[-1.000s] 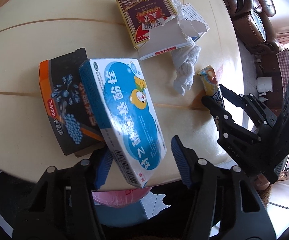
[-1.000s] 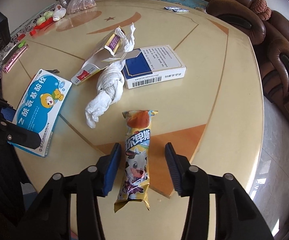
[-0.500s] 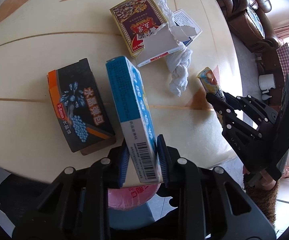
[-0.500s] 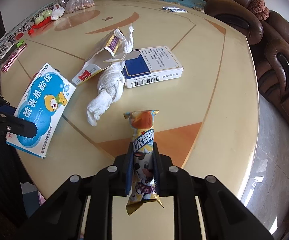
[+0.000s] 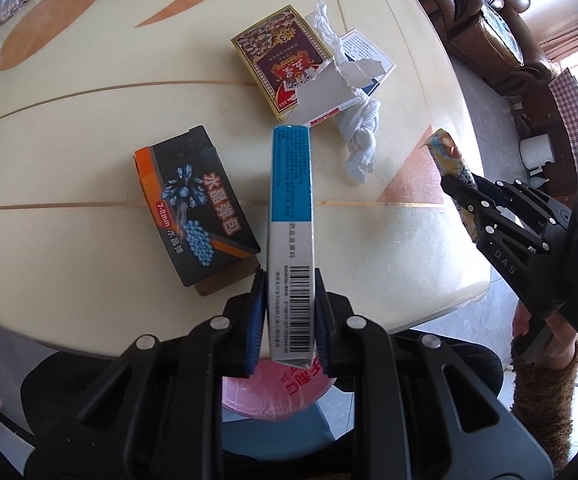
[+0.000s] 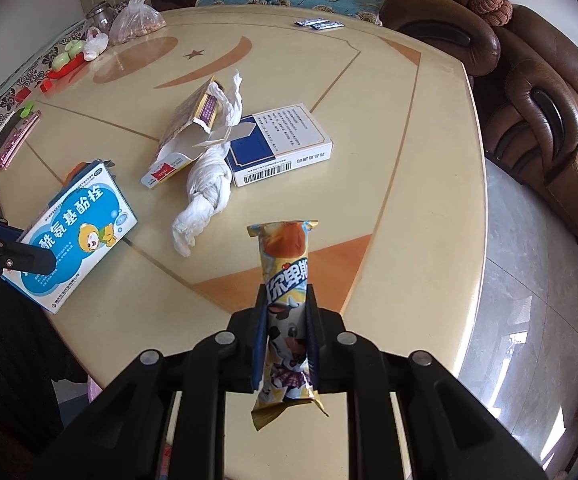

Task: Collect trash
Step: 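Carry the medicine box and ice-cream bar over the pink bin with both tools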

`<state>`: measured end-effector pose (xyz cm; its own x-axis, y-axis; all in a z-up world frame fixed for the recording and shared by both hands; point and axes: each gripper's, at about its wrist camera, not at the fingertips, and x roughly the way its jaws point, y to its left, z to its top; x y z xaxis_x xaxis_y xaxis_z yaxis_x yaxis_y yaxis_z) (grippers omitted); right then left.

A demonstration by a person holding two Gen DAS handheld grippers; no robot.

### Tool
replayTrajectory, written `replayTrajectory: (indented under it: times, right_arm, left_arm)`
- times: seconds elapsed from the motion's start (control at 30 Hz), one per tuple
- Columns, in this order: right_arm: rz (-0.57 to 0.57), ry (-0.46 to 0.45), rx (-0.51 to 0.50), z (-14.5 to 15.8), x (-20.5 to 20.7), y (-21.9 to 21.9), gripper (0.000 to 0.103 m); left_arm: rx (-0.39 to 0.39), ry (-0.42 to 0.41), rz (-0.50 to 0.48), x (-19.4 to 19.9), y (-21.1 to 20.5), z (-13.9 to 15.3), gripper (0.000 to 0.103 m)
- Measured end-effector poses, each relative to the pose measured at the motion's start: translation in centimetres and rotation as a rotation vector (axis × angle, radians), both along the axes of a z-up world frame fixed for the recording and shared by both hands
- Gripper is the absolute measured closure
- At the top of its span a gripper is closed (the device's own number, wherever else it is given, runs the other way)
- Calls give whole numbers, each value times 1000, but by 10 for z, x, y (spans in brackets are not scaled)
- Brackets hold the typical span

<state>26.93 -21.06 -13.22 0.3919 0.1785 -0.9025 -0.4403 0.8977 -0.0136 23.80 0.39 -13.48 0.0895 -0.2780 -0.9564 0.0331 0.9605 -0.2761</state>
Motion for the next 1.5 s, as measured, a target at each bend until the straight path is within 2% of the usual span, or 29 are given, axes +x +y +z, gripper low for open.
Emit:
replayTrajectory:
  times: [0.43,0.9,1.2,1.5]
  right_arm:
    - [-14,-5,25,25,-18,7,86]
    - [-7,-51,76,77,-75,25,86]
    - [7,-67,87,90,-122,45,86]
    - [-1,-37,113,74,-166,58,86]
  left_arm:
    - [24,-137,-59,-15,-9,46,81]
    - [63,-258,-98,-58,2,78,81]
    - [66,-289,-124,-94,8,79,81]
    - [67,-313,-168,-132,7,61,81]
